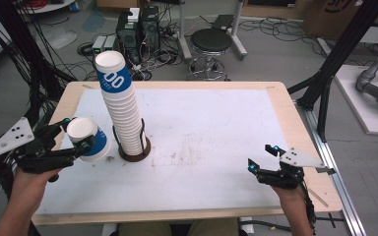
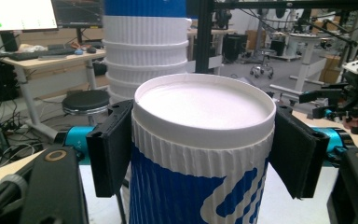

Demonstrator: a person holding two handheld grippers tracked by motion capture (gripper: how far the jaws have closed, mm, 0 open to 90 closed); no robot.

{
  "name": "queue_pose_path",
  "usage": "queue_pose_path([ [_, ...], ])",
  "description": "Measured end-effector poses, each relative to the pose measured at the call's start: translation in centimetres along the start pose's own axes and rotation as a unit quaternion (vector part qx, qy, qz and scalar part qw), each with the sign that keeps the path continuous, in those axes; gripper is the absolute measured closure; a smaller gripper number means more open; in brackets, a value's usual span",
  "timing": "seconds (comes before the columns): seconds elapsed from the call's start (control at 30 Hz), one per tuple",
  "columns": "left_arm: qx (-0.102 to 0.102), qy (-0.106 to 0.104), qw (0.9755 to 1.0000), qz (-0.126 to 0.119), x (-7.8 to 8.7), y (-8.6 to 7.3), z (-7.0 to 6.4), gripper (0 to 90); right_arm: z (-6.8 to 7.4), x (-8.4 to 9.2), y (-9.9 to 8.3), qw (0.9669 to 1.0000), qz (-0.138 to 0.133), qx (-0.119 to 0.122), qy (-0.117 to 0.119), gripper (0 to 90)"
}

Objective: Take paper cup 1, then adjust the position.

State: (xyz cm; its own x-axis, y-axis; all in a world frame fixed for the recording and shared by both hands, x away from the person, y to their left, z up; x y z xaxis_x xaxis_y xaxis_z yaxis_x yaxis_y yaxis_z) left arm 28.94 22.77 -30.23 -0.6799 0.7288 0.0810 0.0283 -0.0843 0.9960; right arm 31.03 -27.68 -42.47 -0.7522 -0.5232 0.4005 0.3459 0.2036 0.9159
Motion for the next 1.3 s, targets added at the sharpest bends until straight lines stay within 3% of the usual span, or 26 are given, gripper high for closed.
queue_pose_path([
  [0.97,0.002,-0.040,0.9992,-0.004,-1.9,-0.3,-3.0,28.9,-0.1,0.4,0.1,1.0000,-0.005,-0.003,-0.004,19.4],
  [1.3,0.005,-0.063,0.9980,-0.006,-3.8,-0.4,-4.2,28.9,0.3,-0.2,0.2,1.0000,-0.001,0.003,0.005,19.4],
])
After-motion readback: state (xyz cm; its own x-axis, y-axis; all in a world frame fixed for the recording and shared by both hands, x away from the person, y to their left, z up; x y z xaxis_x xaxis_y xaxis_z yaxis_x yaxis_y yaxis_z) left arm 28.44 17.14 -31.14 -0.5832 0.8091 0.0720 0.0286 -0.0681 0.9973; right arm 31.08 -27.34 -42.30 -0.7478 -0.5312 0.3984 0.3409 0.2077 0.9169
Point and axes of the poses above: each handheld gripper's, and its own axes: x roughly backward along the jaws, y roughly out of its top, z roughly to its left, the point moved 7 cm from there along -x, roughly forward along the jaws, and after that the axes turned 3 degrees about -x, right-handed, at the moved point
